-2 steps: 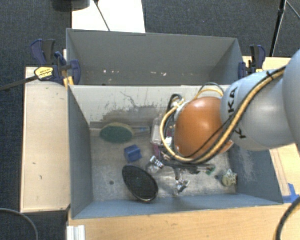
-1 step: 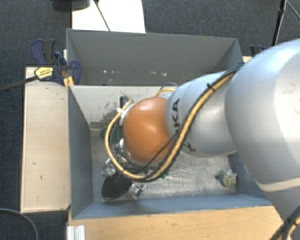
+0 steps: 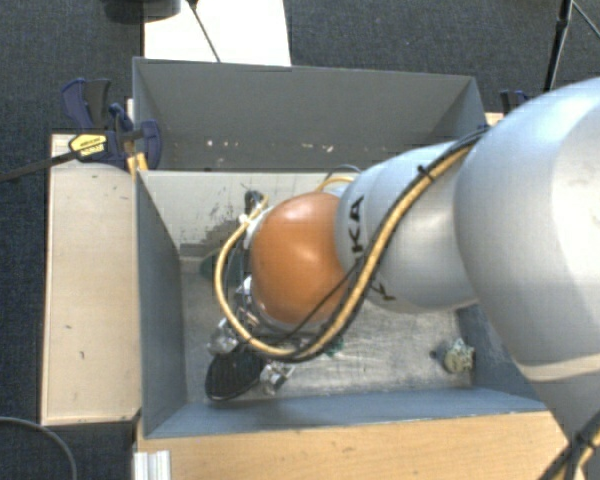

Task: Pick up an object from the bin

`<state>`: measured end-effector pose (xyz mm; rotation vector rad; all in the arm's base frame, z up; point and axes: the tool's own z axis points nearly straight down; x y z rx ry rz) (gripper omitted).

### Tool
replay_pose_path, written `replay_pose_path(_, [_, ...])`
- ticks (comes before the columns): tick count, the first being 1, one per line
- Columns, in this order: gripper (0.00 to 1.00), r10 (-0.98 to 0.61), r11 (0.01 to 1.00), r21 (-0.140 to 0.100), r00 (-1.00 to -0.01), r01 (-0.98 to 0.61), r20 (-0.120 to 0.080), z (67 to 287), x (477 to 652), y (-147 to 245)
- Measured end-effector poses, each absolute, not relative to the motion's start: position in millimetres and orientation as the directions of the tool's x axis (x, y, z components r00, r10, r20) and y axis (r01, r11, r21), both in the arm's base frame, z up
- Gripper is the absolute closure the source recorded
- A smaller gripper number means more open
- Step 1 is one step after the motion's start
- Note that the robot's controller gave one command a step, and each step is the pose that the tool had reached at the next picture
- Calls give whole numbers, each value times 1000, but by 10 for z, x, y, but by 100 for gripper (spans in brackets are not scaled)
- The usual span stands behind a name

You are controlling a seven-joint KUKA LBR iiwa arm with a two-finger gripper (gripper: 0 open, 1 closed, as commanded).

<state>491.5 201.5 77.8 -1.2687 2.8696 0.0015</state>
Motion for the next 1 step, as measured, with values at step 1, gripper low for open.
replay_pose_path(1, [100, -725, 689, -5, -689, -725, -10, 2270, 5269, 1934])
